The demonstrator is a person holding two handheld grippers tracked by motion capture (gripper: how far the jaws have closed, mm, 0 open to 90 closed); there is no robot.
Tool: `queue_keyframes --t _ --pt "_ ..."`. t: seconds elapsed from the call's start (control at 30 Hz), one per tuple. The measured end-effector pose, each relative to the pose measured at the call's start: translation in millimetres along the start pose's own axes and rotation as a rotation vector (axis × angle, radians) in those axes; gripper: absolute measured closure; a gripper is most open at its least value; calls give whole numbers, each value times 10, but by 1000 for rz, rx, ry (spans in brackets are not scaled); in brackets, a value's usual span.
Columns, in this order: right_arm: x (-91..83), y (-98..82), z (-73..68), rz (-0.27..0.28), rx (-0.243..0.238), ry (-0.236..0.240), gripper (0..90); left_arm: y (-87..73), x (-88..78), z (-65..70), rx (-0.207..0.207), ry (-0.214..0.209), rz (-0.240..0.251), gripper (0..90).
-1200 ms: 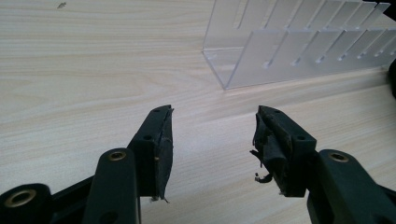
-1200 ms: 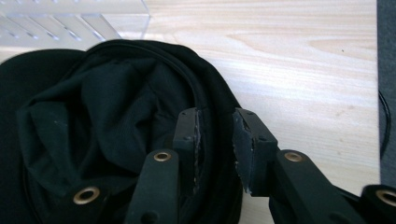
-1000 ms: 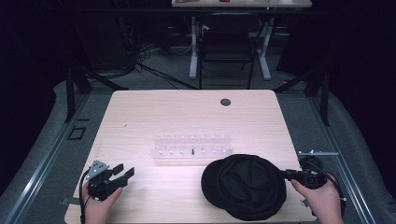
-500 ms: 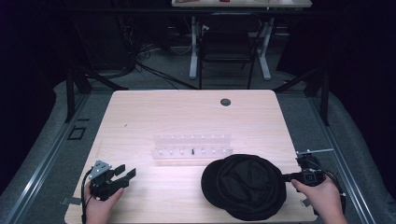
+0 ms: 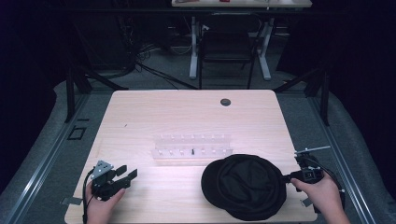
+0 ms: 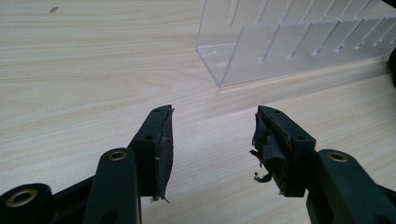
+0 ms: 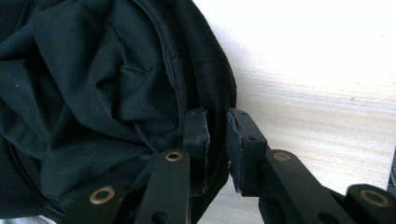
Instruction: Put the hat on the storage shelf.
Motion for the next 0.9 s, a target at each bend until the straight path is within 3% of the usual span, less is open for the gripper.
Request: queue_keyframes --t 0.03,0.07,0.2,0.23,0.3,0.5,0.53,0.63,0.67,0.9 --pt "1 -10 24 -31 -8 -21 773 0 6 1 -1 2 4 474" --pt "33 -11 5 -24 9 10 773 -1 6 1 -1 2 3 474" --pt "57 -17 16 -40 14 16 776 -3 4 -3 -1 3 -1 474" --pt "38 -24 51 -65 -4 -22 777 -5 1 -4 -1 0 -6 474" --pt "87 -19 16 -50 26 30 784 -6 5 -5 -3 0 -4 474" --pt "85 -17 6 -55 34 57 866 -8 15 -3 -2 2 -2 474" --pt "85 -10 -1 -35 45 66 870 -8 17 -2 -2 2 -2 474" --pt "30 -18 11 -50 31 75 876 -10 19 0 -3 2 -2 474" --pt "26 -3 -14 -22 56 87 878 -10 21 1 -2 2 -1 474" --pt "-104 0 -54 4 52 148 883 -12 21 3 -1 1 -4 474"
Point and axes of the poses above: each handheld gripper's, and its own axes: x roughly forward along the jaws, y roughly out of its top, z roughly to its right, the point moved 7 cm from there along x, roughly forward along the jaws, and after that the axes turned 1 degree about -y, right-handed, at the moved point
